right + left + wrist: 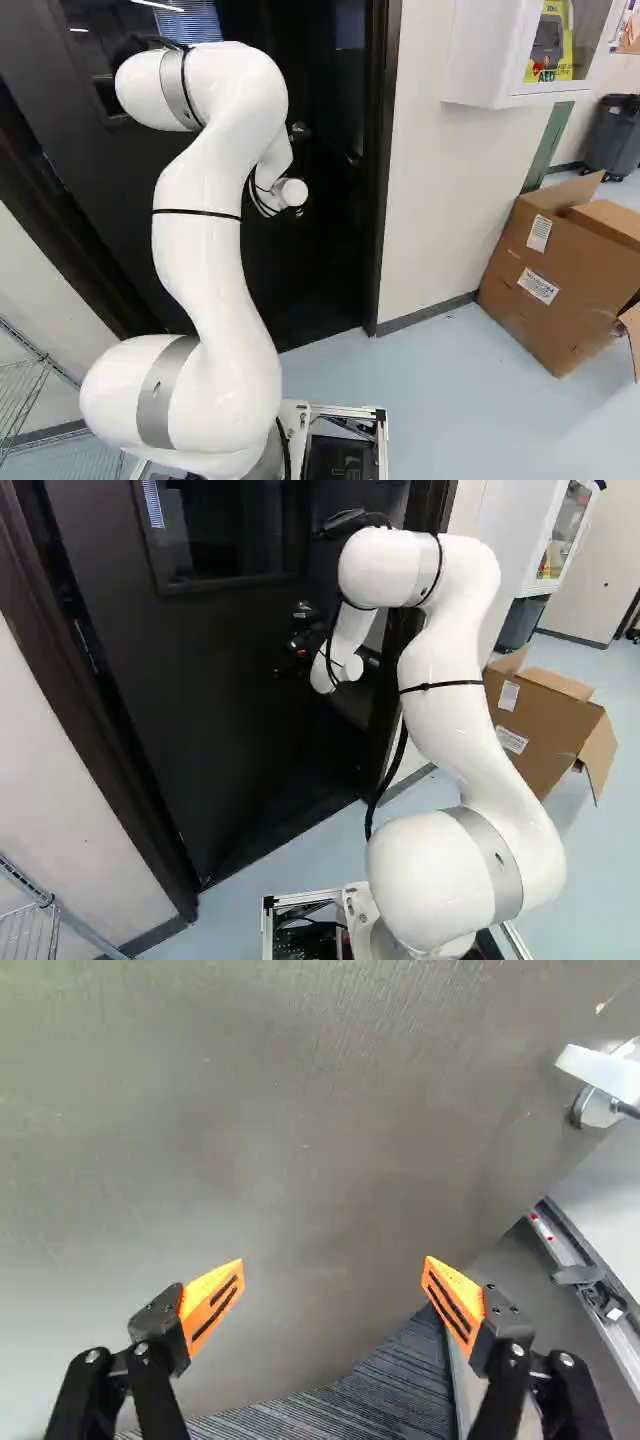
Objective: Open the door and move inside
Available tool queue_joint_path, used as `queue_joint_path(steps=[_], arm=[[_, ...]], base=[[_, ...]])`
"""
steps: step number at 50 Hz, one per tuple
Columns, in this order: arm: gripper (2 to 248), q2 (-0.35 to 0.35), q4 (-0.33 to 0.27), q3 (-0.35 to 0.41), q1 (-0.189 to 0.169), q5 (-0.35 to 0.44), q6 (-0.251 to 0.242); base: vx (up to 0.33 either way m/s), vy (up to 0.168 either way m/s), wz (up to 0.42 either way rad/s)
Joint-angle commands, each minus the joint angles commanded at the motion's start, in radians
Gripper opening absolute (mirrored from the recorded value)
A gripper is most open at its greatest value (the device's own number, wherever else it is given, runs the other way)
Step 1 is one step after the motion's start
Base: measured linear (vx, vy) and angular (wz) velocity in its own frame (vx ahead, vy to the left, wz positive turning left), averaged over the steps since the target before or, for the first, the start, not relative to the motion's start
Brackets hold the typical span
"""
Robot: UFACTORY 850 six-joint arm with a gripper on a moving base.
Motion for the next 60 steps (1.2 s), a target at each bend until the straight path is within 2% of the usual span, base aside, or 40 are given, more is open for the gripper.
queue_joint_path(steps=[27, 60], arm=[[247, 0.091, 0.0, 0.128, -0.028, 0.0, 0.0], [247, 0.238, 0.008, 0.325, -0.059, 0.0, 0.0]], base=[[0.0, 0.0, 0.0], [0.0, 0.0, 0.0]])
